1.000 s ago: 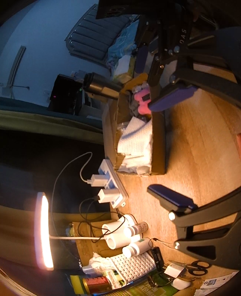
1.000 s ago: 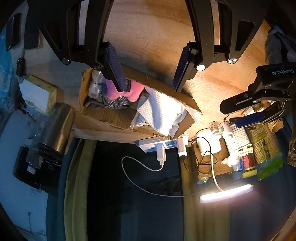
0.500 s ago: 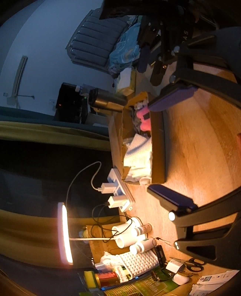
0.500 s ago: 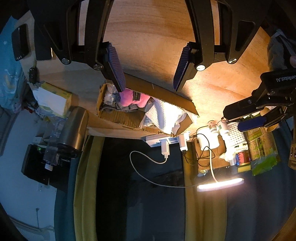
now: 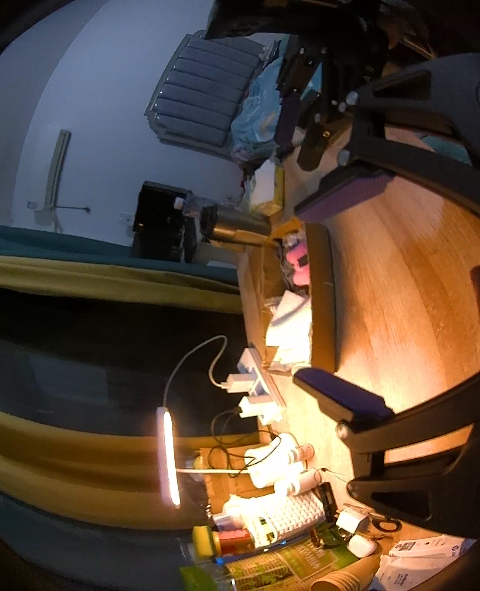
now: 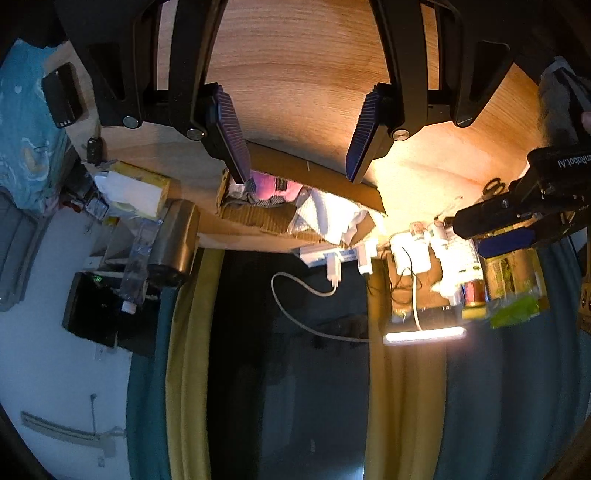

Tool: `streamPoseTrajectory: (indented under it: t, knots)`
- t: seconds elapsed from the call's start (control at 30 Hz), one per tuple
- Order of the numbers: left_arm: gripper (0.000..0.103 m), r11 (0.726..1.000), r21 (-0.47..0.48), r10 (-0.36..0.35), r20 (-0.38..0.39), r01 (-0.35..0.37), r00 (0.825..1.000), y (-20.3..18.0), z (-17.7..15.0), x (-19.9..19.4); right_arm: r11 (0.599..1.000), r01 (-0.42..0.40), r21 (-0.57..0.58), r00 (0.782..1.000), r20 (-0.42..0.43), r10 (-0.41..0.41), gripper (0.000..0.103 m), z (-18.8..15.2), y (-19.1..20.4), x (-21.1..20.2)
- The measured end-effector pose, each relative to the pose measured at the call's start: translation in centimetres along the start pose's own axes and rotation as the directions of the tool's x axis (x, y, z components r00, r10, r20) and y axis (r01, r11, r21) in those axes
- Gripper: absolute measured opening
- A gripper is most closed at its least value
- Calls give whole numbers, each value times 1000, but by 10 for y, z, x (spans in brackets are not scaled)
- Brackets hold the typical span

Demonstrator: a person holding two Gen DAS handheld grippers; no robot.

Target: Organize soft objects

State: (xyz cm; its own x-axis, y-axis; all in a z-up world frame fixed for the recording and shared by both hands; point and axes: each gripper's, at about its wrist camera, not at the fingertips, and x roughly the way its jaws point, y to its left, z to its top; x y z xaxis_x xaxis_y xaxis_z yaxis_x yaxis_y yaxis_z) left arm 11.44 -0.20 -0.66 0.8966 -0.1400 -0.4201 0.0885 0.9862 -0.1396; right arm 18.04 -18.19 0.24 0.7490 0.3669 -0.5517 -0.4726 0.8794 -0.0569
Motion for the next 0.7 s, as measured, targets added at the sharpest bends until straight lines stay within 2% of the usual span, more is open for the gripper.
streamPoseTrajectory:
  t: [0.07,0.1,0.17,0.43,0.7]
  knots:
    - [83,1000,7,-3,22,3,1000,-4,1,-12,1000,7,4,1000,27,-7,62,1,0,-13]
    - [85,1000,10,-3,30,3,1000,-6,2,-16,1000,11,7,999,36,-11,67,1,0,-18]
    - [91,1000,15,-3,44,2,999,-8,2,-27,1000,20,17,998,59,-21,69,0,-1,-31]
    - [93,999,38,8,86,-11,996,-19,1,-65,998,52,27,992,112,-55,70,-4,-1,-69]
    - [93,999,44,16,157,-23,987,-24,10,-98,998,55,5,986,157,-55,71,0,10,-94]
